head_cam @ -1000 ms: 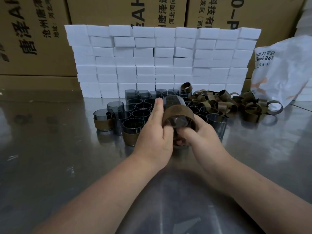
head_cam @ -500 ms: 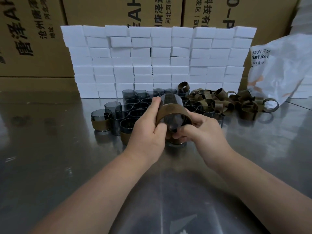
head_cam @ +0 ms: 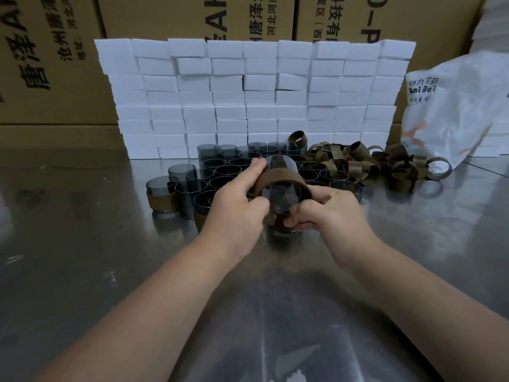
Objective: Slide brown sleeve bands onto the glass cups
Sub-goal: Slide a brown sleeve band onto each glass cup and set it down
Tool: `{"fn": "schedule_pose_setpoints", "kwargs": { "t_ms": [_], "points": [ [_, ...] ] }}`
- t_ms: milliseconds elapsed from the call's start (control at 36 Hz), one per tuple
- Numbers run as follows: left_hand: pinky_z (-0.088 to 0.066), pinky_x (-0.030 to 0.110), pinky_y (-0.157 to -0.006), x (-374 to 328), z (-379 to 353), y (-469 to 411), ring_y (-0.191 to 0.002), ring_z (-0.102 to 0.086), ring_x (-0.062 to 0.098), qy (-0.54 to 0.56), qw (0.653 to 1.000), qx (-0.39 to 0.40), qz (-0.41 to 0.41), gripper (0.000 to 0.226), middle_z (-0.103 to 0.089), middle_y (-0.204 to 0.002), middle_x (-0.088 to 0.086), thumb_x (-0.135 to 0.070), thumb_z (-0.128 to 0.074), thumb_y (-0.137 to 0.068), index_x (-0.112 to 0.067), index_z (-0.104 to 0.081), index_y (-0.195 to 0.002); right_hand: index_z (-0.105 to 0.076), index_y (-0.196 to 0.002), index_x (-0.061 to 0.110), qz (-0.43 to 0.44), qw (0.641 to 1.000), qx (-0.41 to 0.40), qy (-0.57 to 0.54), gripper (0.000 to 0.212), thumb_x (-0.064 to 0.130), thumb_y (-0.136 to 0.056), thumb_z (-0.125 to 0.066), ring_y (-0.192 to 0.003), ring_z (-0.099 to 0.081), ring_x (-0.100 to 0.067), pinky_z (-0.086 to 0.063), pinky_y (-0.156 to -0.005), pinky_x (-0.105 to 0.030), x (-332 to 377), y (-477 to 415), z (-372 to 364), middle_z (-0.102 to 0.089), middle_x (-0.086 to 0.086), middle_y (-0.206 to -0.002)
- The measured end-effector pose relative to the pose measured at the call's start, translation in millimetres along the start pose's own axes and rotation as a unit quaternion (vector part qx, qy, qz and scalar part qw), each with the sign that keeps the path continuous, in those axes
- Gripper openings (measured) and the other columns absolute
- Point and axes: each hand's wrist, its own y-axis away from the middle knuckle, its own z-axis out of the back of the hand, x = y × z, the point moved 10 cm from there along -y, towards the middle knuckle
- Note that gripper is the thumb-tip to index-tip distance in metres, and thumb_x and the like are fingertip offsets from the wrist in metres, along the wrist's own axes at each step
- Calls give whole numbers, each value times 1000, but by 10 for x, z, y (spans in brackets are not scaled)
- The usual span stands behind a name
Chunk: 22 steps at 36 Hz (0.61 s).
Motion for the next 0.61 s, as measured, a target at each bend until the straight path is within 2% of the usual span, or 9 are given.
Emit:
{"fn": "schedule_pose_setpoints", "kwargs": {
  "t_ms": [139, 222, 306, 361, 444, 528, 583, 611],
  "points": [
    [-36, 47, -106, 38, 10, -11, -131, -40, 20, 38, 999, -6, 12, 64, -44, -142, 1, 11, -45, -78, -18, -46, -135, -75, -71, 24, 5, 1000, 7, -3, 18, 19, -61, -62, -63, -68, -13, -56, -71, -36, -13, -9, 0, -71, -1, -65],
    [-37, 48, -105, 71, 17, -22, -128, -44, 23, 51, 998, -11, 22, 65, -47, -140, 1, 2, -48, -71, -21, -50, -132, -75, -69, 30, 8, 1000, 16, -8, 19, 18, -61, -63, -65, -68, -14, -56, -72, -36, -19, -17, -13, -71, 0, -64],
    [-38, 50, -104, 75, 39, -34, -125, -48, 29, 70, 997, -22, 19, 62, -52, -135, 4, 6, -48, -70, -28, -57, -122, -74, -64, 31, 12, 1000, 15, -12, 19, 17, -60, -62, -64, -68, -13, -56, -67, -29, -22, -22, -12, -70, 1, -62],
    [-41, 50, -102, 51, 49, -29, -123, -50, 31, 84, 996, -30, 19, 60, -56, -132, 5, 0, -50, -64, -38, -62, -109, -75, -64, 30, 13, 1000, 12, -17, 20, 16, -60, -62, -64, -69, -14, -55, -64, -27, -25, -23, -8, -70, 0, -63],
    [-47, 48, -95, 25, 59, -26, -119, -53, 29, 104, 994, -37, 19, 55, -59, -127, 4, -6, -51, -57, -48, -65, -90, -74, -62, 28, 14, 1000, 15, -20, 20, 14, -60, -61, -63, -68, -13, -56, -60, -23, -19, -27, -17, -70, 1, -63],
    [-55, 38, -81, 46, 53, -41, -111, -58, 22, 115, 993, -31, 18, 53, -63, -119, 0, -7, -52, -56, -45, -65, -90, -73, -58, 29, 11, 1000, 12, -18, 19, 14, -60, -62, -60, -67, -10, -52, -56, -20, -25, -28, -10, -68, 2, -59],
    [-55, 28, -68, 65, 52, -51, -102, -62, 18, 124, 992, -26, 21, 52, -64, -112, -4, -7, -52, -55, -43, -64, -91, -74, -59, 29, 7, 1000, 9, -14, 19, 13, -64, -65, -60, -68, -11, -53, -56, -21, -43, -30, 0, -69, 1, -59],
    [-55, 27, -66, 74, 50, -53, -99, -63, 17, 128, 991, -22, 23, 52, -64, -109, -5, -7, -53, -54, -42, -64, -92, -74, -60, 27, 4, 1000, 6, -14, 17, 14, -66, -65, -60, -68, -12, -53, -56, -21, -53, -30, 5, -70, 0, -61]
  ]
}}
